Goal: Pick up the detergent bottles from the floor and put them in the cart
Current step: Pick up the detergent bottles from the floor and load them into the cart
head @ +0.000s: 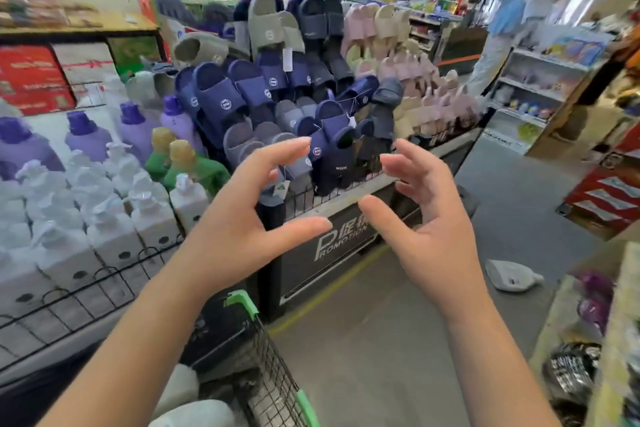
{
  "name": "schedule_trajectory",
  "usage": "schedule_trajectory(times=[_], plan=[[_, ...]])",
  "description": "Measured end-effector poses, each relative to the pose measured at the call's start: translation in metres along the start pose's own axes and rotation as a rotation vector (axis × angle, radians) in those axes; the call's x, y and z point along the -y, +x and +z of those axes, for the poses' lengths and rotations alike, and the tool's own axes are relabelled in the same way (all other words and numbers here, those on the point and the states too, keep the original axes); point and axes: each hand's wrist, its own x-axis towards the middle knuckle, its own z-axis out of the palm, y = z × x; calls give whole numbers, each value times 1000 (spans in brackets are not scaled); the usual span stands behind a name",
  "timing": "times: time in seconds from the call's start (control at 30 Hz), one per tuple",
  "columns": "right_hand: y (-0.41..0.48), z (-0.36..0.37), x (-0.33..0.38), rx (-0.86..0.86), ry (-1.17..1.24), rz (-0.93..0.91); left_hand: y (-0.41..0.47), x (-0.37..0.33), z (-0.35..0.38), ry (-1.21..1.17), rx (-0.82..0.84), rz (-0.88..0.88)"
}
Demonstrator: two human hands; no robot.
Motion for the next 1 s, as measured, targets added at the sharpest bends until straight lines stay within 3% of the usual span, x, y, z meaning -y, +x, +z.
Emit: schedule_trajectory(times=[0.5, 1.0], plan=[[55, -254, -156, -148, 5, 113, 183, -39, 261, -113, 134, 6], [103, -400, -265, -351, -126, 254, 345, -14, 461, -305, 371, 118]])
